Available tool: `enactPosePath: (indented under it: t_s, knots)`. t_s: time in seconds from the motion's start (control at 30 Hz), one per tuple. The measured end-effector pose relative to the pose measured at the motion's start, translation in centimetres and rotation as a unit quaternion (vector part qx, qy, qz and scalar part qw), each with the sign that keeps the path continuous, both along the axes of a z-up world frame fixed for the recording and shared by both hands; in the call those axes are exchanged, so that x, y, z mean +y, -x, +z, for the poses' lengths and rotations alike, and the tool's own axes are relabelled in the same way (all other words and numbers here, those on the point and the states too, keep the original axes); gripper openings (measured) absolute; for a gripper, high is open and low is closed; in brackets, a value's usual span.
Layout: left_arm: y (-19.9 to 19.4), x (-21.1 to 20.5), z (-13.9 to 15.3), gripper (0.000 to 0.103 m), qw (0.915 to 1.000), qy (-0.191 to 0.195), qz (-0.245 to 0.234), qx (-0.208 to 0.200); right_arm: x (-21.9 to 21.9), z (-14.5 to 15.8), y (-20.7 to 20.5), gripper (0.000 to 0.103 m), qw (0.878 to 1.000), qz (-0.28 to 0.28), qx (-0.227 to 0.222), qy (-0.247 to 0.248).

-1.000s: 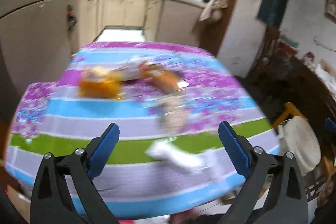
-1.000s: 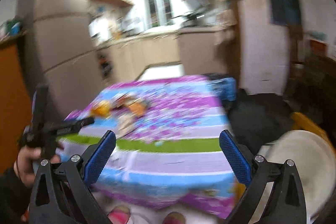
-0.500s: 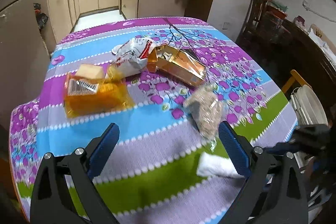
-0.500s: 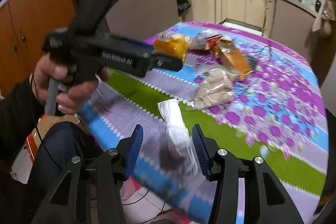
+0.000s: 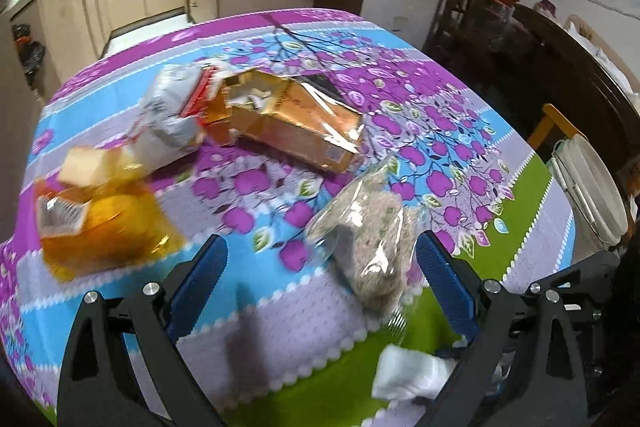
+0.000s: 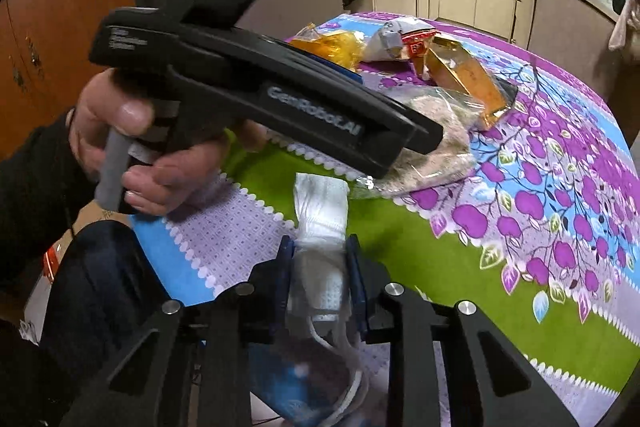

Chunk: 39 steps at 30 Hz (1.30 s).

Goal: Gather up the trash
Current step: 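Grasp the white tissue with the right tool while the left tool grasps the grain bag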

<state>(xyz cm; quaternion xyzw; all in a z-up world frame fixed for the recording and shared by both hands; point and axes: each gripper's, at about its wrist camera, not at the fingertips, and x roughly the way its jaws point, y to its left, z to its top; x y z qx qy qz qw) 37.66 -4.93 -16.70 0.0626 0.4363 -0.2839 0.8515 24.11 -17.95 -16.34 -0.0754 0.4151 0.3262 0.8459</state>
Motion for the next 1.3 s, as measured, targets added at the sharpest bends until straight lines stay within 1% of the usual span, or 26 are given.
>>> enactPosePath:
  t_s: [0.1, 0.17, 0.2, 0.27, 0.33, 0.4, 0.5, 0.53, 0.57, 0.77, 0.83, 0.93, 1.0, 1.1, 1.2, 1.27, 1.3]
  knots:
    - [-0.4, -0.8, 0.0, 0.091, 0.9999, 0.006, -0.015, 0.006, -0.1, -0.2, -0.1, 0.028, 1.0, -0.002, -0.001, -0.003]
    - [-0.5, -1.4, -0.1, 0.079, 0.9997, 0.003, -0.024, 0.008, -0.1, -0.2, -0.1, 0.028, 1.0, -0.002, -0.003, -0.003]
    - [-0.5, -1.5, -0.2, 0.076, 0.9995, 0.005, -0.027, 0.012, 0.0, -0.3, -0.4, 0.028, 1.0, -0.002, -0.003, -0.003]
    - [-0.7, -1.7, -0.4, 0.056, 0.9993, 0.007, -0.031, 0.021, 0.0, -0.3, -0.4, 0.028, 1.0, -0.001, -0.005, -0.001]
    - [-0.8, -1.8, -0.6, 0.048, 0.999, 0.009, -0.034, 0.027, 0.3, -0.4, -0.7, 0.028, 1.0, -0.001, -0.007, 0.001]
    - [-0.8, -1.8, -0.6, 0.047, 0.9991, 0.008, -0.034, 0.024, 0.4, -0.5, -0.9, 0.028, 1.0, -0.003, -0.009, 0.002]
    - [-0.6, -1.9, -0.6, 0.041, 0.9995, 0.006, -0.028, 0.017, 0.3, -0.6, -0.8, 0.027, 1.0, -0.008, -0.011, 0.002]
    - [-0.6, -1.8, -0.6, 0.036, 0.9995, 0.009, -0.026, 0.016, 0.3, -0.5, -0.7, 0.027, 1.0, -0.01, -0.013, 0.005]
    - [-0.6, -1.8, -0.6, 0.034, 0.9996, 0.012, -0.023, 0.015, 0.4, -0.5, -0.5, 0.027, 1.0, -0.013, -0.015, 0.006]
    - [-0.5, -1.1, -0.1, 0.033, 0.9998, 0.019, 0.004, 0.001, 0.3, -0.5, 0.4, 0.026, 0.999, -0.028, -0.028, 0.011]
    - [-0.4, -0.7, 0.5, 0.033, 0.9995, 0.027, 0.013, -0.005, 0.0, -0.2, 0.7, 0.026, 0.999, -0.034, -0.031, 0.01]
    - [0.2, -0.3, 2.2, 0.033, 0.9984, 0.038, 0.032, -0.026, -1.0, 0.8, 1.8, 0.026, 0.998, -0.049, -0.041, 0.001]
    - [0.7, -0.2, 3.3, 0.033, 0.9972, 0.036, 0.048, -0.045, -2.4, 1.8, 2.9, 0.026, 0.996, -0.069, -0.051, -0.004]
    - [2.1, -0.5, 5.3, 0.033, 0.9933, 0.033, 0.079, -0.078, -4.8, 3.2, 4.5, 0.026, 0.991, -0.119, -0.06, -0.018]
    - [4.2, -2.0, 7.2, 0.033, 0.9896, 0.026, 0.088, -0.111, -8.8, 5.2, 6.7, 0.026, 0.976, -0.203, -0.075, -0.035]
    - [5.6, -3.5, 8.3, 0.033, 0.9885, 0.031, 0.084, -0.122, -12.1, 6.8, 8.5, 0.026, 0.958, -0.268, -0.091, -0.042]
    - [6.4, -4.5, 8.8, 0.033, 0.988, 0.034, 0.078, -0.129, -13.0, 7.3, 9.1, 0.026, 0.952, -0.288, -0.097, -0.041]
